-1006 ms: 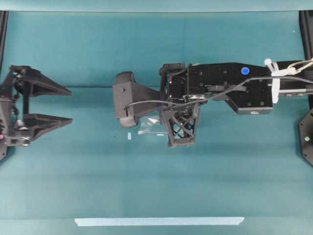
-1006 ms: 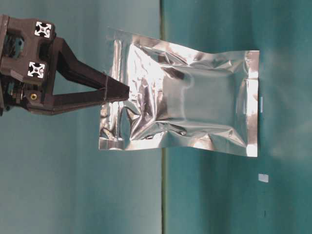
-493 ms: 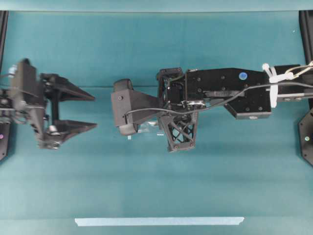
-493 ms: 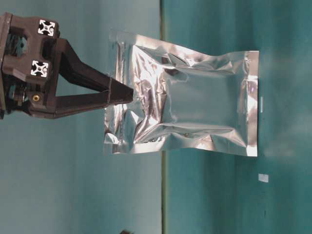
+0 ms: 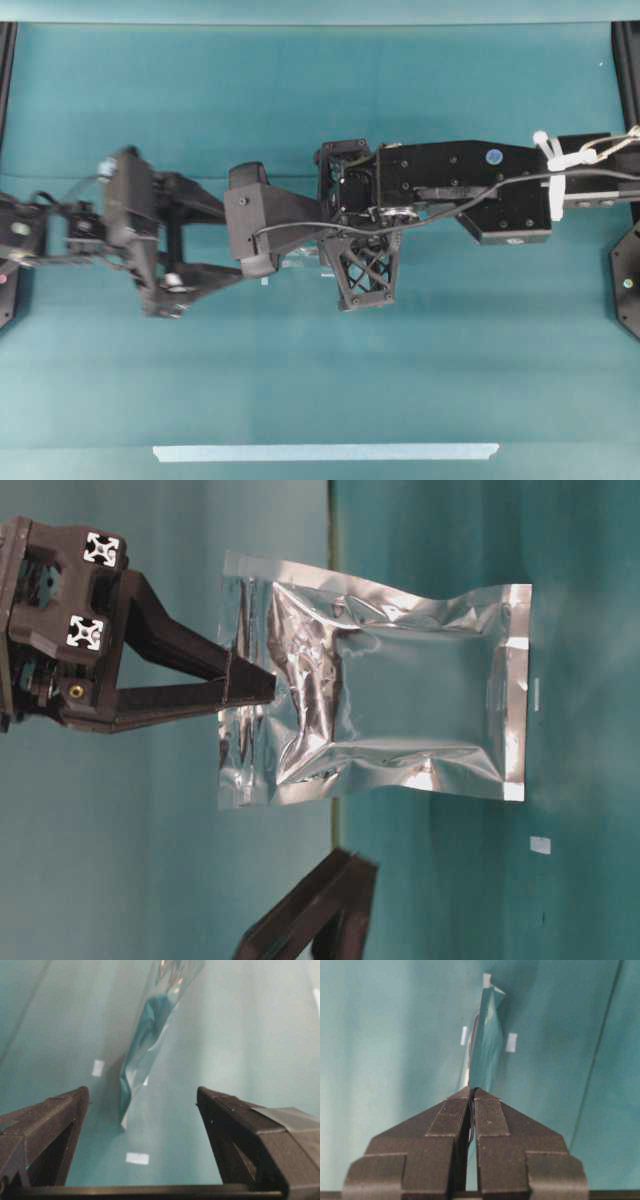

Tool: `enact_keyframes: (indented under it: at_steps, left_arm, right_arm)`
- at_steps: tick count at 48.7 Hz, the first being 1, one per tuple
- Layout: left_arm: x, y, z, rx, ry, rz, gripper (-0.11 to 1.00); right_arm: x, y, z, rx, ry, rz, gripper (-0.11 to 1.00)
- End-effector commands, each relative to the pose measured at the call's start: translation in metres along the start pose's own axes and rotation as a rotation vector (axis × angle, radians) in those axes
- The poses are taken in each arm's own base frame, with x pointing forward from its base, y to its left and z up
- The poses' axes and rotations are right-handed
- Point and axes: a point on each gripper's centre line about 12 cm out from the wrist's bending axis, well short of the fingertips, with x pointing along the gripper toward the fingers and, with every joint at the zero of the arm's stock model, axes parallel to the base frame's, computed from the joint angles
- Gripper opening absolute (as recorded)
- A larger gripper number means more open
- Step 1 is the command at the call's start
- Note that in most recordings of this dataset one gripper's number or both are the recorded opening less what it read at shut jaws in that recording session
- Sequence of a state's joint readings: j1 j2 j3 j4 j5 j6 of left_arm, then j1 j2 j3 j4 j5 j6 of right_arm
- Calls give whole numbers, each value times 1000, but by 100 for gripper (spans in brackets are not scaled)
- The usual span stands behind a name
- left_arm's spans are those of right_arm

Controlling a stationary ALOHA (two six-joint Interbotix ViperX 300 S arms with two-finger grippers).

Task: Hand over the silver zip bag and make it stand upright.
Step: 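Reach the left gripper right to the bag's lower edge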

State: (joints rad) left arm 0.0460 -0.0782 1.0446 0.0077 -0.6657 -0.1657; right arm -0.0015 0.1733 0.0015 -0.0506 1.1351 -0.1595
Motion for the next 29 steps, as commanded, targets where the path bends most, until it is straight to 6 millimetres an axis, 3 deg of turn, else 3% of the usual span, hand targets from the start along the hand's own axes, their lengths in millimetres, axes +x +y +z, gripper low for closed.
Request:
enact_keyframes:
  at_steps: [1, 15, 29]
  left_arm:
    - [12, -2, 3, 0, -24, -8, 94]
    - [40, -1, -1, 0, -27, -9, 94]
    - [55, 1, -7, -3, -13, -5, 94]
  right_arm:
    - [-7, 0, 3, -12, -21, -5, 2]
    - [-7, 1, 2, -14, -18, -3, 2]
    - [-7, 0, 2, -15, -18, -4, 2]
